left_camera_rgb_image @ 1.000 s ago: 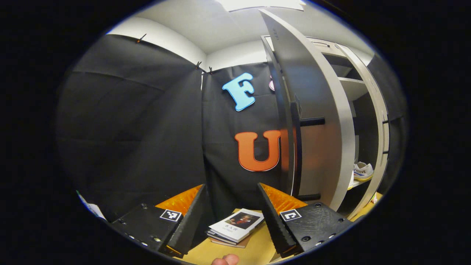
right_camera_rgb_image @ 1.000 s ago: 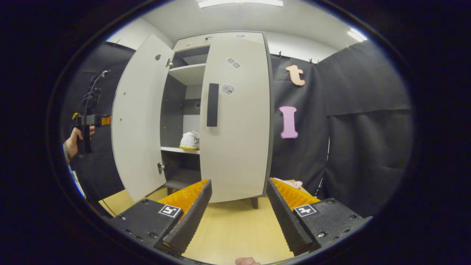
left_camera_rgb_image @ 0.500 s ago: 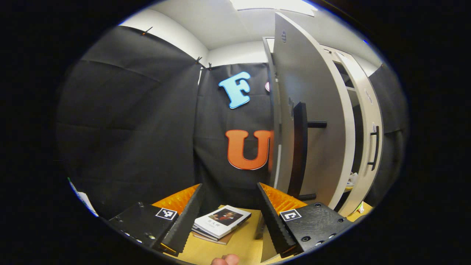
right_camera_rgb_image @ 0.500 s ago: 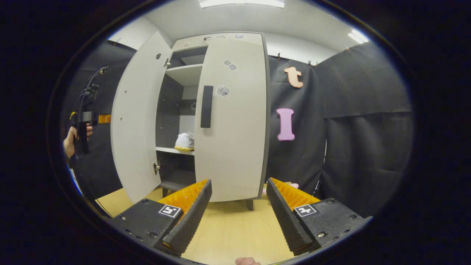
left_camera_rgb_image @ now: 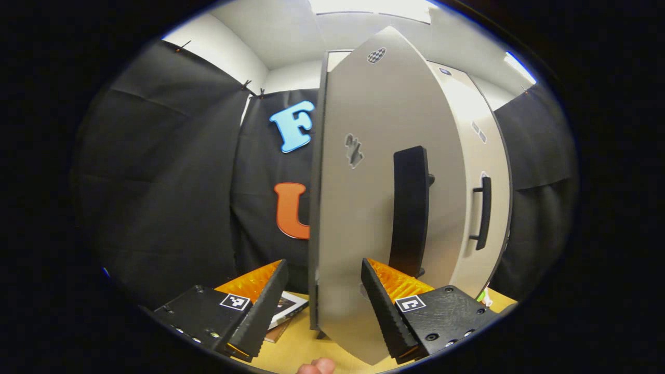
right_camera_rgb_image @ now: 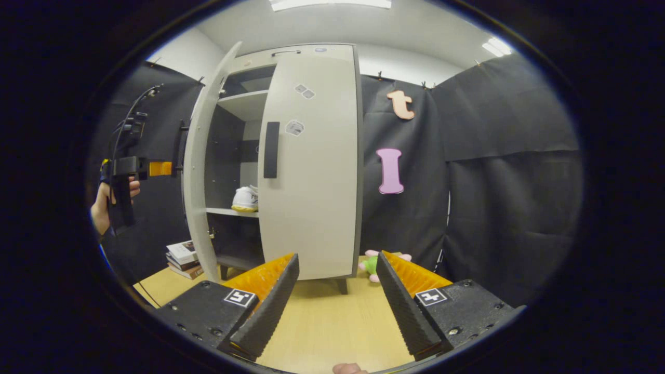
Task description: Grab one shoe with the right hand and put it into the shoe cabinet, grab the other shoe with the left hand and put it into the shoe cabinet; then close the right door with the right hand and the left door with the left hand.
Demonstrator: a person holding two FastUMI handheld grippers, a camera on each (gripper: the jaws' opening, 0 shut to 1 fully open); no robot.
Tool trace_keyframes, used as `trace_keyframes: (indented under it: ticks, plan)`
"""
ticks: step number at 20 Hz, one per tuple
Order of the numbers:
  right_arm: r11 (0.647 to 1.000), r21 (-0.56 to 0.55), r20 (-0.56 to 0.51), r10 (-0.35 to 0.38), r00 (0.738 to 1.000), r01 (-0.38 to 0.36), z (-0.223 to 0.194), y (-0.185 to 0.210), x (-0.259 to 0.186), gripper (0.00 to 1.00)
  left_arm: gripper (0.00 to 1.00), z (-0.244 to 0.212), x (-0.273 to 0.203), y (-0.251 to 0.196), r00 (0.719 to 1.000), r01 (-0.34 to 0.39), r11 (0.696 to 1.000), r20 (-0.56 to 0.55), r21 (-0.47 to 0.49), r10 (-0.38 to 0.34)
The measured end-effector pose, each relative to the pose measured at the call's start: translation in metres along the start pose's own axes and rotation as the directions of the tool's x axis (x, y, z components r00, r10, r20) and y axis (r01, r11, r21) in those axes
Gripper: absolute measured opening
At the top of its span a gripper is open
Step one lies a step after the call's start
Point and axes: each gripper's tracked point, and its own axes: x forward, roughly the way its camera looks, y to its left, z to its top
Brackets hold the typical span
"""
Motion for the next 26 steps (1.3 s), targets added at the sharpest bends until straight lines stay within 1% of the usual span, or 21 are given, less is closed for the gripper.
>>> trace_keyframes:
  ticks: [1,2,3,4,5,6,7,8,9,10,11,12,15,17,20,23,26]
  plan:
    - [1.0,0.003,-0.003,-0.008,1.0,0.008,-0.002,-0.003,-0.001,0.97,0.86,0.0,0.007,-0.017,0.999,0.036,0.999,0.003,0.001,-0.036]
    - [1.0,0.005,-0.006,-0.014,1.0,0.014,-0.003,-0.006,-0.002,0.94,0.72,-0.002,0.012,-0.033,0.998,0.063,0.998,-0.005,0.002,-0.063]
    - [1.0,0.007,-0.006,-0.019,1.0,0.019,-0.003,-0.01,-0.003,0.97,0.86,-0.007,0.015,-0.041,0.997,0.07,0.998,-0.015,0.004,-0.07]
    - [1.0,0.009,-0.003,-0.026,1.0,0.026,-0.001,-0.012,-0.004,0.97,0.86,-0.014,0.015,-0.045,0.998,0.064,0.998,-0.029,0.01,-0.064]
    - [0.999,0.01,0.0,-0.031,1.0,0.031,-0.001,-0.015,-0.005,0.97,0.96,-0.018,0.011,-0.045,0.998,0.05,0.999,-0.032,0.019,-0.05]
    - [0.999,0.01,0.002,-0.035,0.999,0.035,-0.001,-0.017,-0.006,0.97,0.83,-0.019,0.007,-0.045,0.999,0.039,0.999,-0.022,0.023,-0.038]
    - [0.999,0.009,0.002,-0.042,0.999,0.042,-0.003,-0.019,-0.007,1.0,0.83,-0.019,0.001,-0.049,0.999,0.042,0.999,-0.008,0.018,-0.042]
    - [0.999,0.008,-0.001,-0.047,0.999,0.047,-0.004,-0.021,-0.007,0.97,0.73,-0.02,-0.008,-0.052,0.999,0.05,0.999,0.006,0.011,-0.05]
    - [0.999,0.009,-0.004,-0.05,0.999,0.05,-0.006,-0.021,-0.008,0.97,0.83,-0.022,-0.018,-0.053,0.998,0.057,0.998,0.014,0.009,-0.057]
    - [0.999,0.011,-0.008,-0.051,0.999,0.051,-0.006,-0.022,-0.008,0.97,0.83,-0.027,-0.029,-0.054,0.998,0.066,0.998,0.012,0.013,-0.066]
    - [0.999,0.015,-0.01,-0.049,0.999,0.049,-0.007,-0.021,-0.008,1.0,0.83,-0.031,-0.043,-0.057,0.997,0.083,0.996,0.007,0.019,-0.083]
    - [0.999,0.019,-0.011,-0.047,0.999,0.047,-0.007,-0.02,-0.007,0.97,0.83,-0.034,-0.058,-0.062,0.995,0.103,0.994,0.005,0.025,-0.103]
    - [0.999,0.032,0.004,-0.031,1.0,0.03,-0.005,-0.011,-0.01,0.97,0.83,-0.046,-0.1,-0.071,0.991,0.133,0.991,-0.012,0.015,-0.133]
    - [0.999,0.039,0.015,-0.01,1.0,0.01,-0.003,-0.002,-0.012,0.97,0.83,-0.056,-0.122,-0.073,0.99,0.138,0.99,-0.03,0.007,-0.137]
    - [0.999,0.04,0.04,0.022,0.999,-0.023,0.004,0.011,-0.02,0.97,0.83,-0.067,-0.142,-0.078,0.986,0.161,0.987,-0.052,-0.004,-0.161]
    - [0.998,0.042,0.059,0.036,0.998,-0.039,0.009,0.02,-0.027,0.97,0.84,-0.076,-0.158,-0.075,0.987,0.152,0.988,-0.062,0.01,-0.151]
    - [0.996,0.055,0.07,0.06,0.996,-0.064,0.015,0.03,-0.032,0.97,0.84,-0.08,-0.168,-0.078,0.987,0.148,0.989,-0.067,-0.01,-0.148]
